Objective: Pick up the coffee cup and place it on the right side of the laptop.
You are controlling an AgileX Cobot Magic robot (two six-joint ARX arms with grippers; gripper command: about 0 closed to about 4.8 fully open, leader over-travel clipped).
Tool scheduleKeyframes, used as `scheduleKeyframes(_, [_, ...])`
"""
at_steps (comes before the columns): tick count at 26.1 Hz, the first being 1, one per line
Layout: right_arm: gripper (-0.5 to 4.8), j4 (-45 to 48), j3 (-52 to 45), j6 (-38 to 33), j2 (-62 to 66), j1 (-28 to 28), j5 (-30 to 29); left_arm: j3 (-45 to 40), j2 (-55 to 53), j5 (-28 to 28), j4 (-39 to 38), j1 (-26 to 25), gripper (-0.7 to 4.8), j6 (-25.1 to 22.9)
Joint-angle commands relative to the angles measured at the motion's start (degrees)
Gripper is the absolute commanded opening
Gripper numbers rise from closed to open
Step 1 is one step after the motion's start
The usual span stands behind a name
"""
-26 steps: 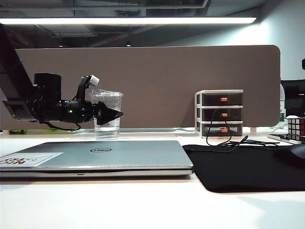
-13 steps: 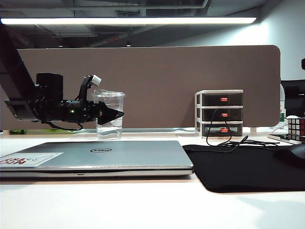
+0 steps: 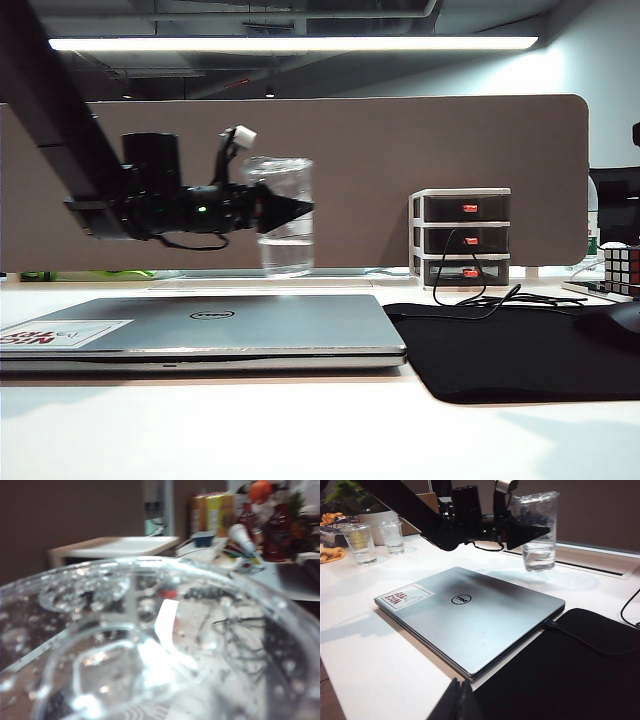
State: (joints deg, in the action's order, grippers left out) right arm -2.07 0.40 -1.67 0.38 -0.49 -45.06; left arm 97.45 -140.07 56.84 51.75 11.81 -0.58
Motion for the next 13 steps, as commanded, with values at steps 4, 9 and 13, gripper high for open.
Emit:
scheduleKeyframes(4, [-0.01,0.6,-0.4,0.2,0.1,0.1,-0.1,1.0,0.5,1.3,1.5,6.2,3.3,0.2])
scheduleKeyframes(9, [-0.01,0.6,-0.4,0.2,0.1,0.3,-0.1,1.0,0.5,2.5,1.1,11.3,3.3,0.6])
scheduleKeyframes(13, [-0.01,0.6,-0.4,0.2,0.1,0.3,-0.1,1.0,0.5,4.4,1.0,16.1,3.3,1.7])
